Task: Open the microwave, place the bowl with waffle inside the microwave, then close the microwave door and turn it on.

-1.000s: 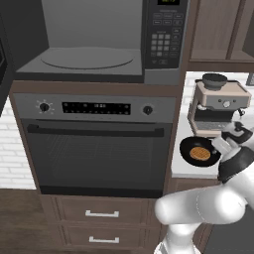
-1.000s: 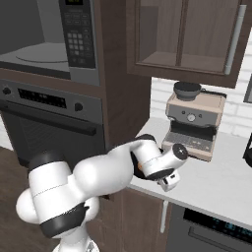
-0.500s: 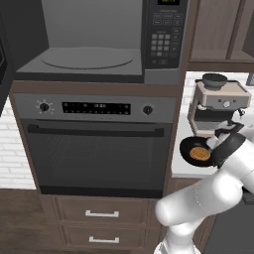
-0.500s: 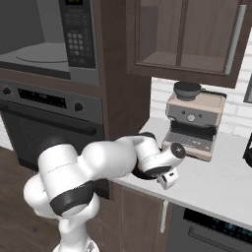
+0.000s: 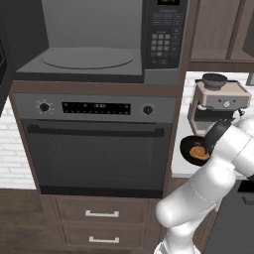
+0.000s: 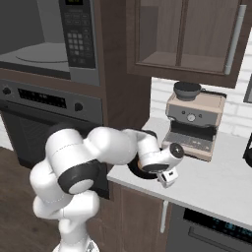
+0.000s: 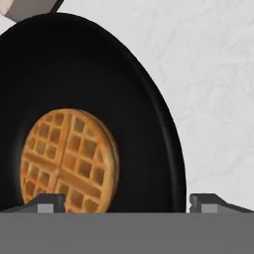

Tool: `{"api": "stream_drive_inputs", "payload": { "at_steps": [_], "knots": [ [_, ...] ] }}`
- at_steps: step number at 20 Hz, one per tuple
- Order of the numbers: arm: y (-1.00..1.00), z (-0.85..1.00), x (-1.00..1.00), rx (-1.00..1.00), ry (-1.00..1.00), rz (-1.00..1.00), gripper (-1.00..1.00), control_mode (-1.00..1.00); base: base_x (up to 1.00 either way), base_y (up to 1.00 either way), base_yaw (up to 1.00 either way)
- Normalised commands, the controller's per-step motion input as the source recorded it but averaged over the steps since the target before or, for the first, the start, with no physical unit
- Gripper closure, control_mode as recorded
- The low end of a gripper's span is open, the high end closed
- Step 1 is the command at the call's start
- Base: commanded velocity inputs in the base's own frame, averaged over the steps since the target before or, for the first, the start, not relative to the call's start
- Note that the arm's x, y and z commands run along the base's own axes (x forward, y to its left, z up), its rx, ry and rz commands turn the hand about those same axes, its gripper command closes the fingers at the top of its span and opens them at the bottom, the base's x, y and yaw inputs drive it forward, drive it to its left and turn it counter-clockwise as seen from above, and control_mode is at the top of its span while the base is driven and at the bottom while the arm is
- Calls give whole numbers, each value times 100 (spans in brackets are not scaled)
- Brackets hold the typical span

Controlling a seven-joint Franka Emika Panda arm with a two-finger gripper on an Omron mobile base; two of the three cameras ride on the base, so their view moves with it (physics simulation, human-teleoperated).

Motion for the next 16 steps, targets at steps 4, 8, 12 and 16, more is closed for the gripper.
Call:
{"api": "stream_drive_inputs", "payload": {
  "at_steps": [4,8,12,16],
  "knots": [
    [10,-18,4,0,0,0,100,-100,0,0,0],
    [14,-11,0,0,0,0,100,-100,0,0,0],
    [21,-11,0,0,0,0,100,-100,0,0,0],
    [36,-13,0,-2,0,0,100,-100,0,0,0]
  ]
}}
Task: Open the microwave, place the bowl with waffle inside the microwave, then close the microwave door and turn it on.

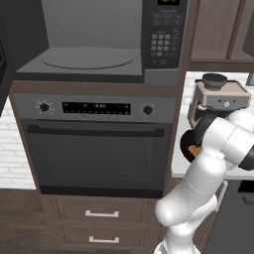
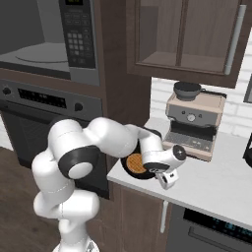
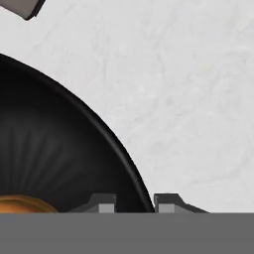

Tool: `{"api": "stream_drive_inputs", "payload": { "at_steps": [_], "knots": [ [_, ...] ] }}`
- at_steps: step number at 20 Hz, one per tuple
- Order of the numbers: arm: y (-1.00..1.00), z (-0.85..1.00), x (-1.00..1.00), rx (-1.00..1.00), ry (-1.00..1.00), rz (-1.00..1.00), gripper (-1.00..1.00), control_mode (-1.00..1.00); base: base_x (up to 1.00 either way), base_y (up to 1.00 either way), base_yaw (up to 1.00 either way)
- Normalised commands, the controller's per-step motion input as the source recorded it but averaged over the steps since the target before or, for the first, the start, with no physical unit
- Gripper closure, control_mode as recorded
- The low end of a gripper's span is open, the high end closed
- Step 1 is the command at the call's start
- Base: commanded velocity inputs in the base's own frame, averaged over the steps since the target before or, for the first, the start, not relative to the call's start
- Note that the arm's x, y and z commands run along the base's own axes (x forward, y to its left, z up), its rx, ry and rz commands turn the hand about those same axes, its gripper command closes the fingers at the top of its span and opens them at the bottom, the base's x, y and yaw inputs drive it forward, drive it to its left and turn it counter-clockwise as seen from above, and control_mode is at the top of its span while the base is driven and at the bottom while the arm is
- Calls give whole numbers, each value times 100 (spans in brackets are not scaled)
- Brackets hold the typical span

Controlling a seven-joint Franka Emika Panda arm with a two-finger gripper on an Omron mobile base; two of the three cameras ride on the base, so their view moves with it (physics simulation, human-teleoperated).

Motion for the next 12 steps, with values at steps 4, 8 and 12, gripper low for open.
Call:
{"api": "stream_drive_inputs", "payload": {
  "at_steps": [4,8,12],
  "knots": [
    [43,-4,0,-4,0,0,100,-100,0,0,0],
    [18,2,-4,-1,0,-7,100,-100,0,0,0],
    [0,27,-39,0,0,-26,100,-100,0,0,0]
  ]
}}
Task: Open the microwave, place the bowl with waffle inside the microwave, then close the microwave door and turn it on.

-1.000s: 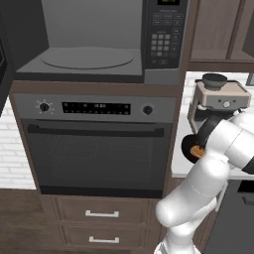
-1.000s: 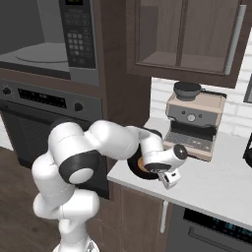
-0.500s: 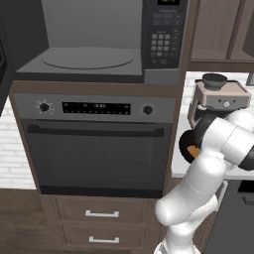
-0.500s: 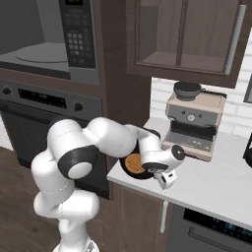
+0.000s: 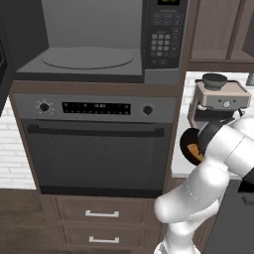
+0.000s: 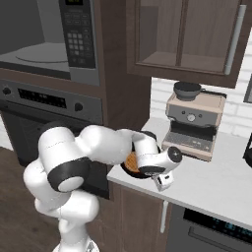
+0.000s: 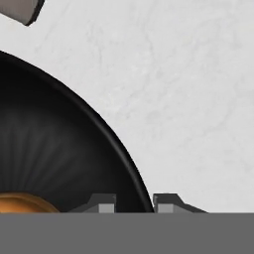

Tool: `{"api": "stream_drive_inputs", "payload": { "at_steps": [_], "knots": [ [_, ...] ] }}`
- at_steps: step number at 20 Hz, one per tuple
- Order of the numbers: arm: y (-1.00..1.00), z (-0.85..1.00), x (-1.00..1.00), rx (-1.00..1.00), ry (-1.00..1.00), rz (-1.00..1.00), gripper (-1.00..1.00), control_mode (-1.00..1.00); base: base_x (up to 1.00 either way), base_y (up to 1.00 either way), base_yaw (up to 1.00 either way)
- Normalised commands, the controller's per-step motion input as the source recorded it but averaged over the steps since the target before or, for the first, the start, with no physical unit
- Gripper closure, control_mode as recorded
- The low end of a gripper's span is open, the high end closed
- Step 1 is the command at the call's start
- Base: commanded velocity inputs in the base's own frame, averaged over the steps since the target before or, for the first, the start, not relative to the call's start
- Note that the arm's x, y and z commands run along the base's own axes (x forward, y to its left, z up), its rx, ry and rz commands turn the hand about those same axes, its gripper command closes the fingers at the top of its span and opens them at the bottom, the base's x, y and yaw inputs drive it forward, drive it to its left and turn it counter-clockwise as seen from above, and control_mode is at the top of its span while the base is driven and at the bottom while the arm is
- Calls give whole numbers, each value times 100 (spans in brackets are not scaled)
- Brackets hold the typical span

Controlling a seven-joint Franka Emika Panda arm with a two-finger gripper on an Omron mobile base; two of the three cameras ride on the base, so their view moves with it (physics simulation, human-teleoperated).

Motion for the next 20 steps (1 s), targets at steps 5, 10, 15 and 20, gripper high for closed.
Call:
{"api": "stream_drive_inputs", "payload": {
  "at_steps": [5,10,15,20],
  "knots": [
    [-11,46,-88,0,1,-32,100,-100,0,0,0],
    [0,88,-87,1,1,-29,100,-100,0,0,0],
    [0,96,-73,0,5,-28,100,-100,0,0,0],
    [5,86,-58,0,0,-23,100,-100,0,0,0]
  ]
}}
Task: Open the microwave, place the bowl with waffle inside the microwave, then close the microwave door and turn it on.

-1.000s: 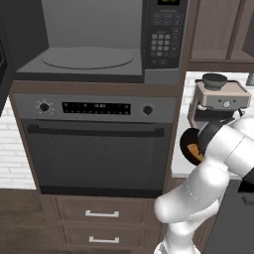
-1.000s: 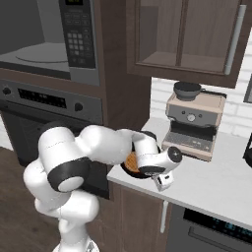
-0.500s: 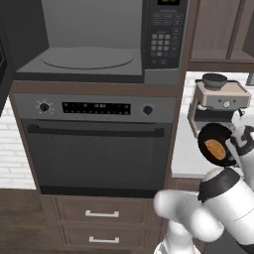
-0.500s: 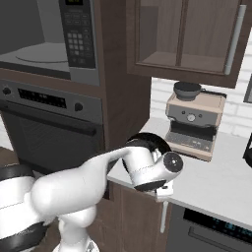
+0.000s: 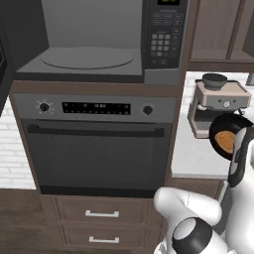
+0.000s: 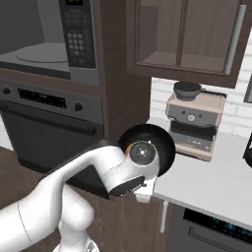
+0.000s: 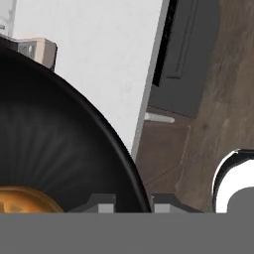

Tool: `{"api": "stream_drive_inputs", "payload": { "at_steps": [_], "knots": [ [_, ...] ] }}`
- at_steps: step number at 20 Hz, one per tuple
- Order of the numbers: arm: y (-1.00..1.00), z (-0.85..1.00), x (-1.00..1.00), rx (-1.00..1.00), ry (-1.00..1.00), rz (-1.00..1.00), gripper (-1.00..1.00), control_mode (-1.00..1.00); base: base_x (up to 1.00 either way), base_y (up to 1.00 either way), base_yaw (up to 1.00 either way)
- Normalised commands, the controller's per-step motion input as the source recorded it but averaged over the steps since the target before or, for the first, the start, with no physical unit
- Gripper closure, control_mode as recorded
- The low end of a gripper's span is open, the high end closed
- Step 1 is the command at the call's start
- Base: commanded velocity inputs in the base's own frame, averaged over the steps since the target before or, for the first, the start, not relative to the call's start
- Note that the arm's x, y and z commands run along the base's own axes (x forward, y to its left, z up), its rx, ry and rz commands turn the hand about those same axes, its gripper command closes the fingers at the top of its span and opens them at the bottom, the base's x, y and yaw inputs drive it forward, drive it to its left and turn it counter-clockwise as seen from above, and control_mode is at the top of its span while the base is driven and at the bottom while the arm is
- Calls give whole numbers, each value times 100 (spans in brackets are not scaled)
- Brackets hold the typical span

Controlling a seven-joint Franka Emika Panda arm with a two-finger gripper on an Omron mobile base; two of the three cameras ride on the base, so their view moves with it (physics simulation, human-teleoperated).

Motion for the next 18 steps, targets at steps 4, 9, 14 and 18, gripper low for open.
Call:
{"api": "stream_drive_inputs", "payload": {
  "at_steps": [4,9,14,18],
  "knots": [
    [16,85,-47,0,-7,-14,100,-100,0,0,0],
    [34,86,-39,0,-12,-6,100,-100,0,0,0],
    [67,70,-22,-5,-4,0,100,-100,0,0,0],
    [76,68,-18,-11,0,0,100,-100,0,0,0]
  ]
}}
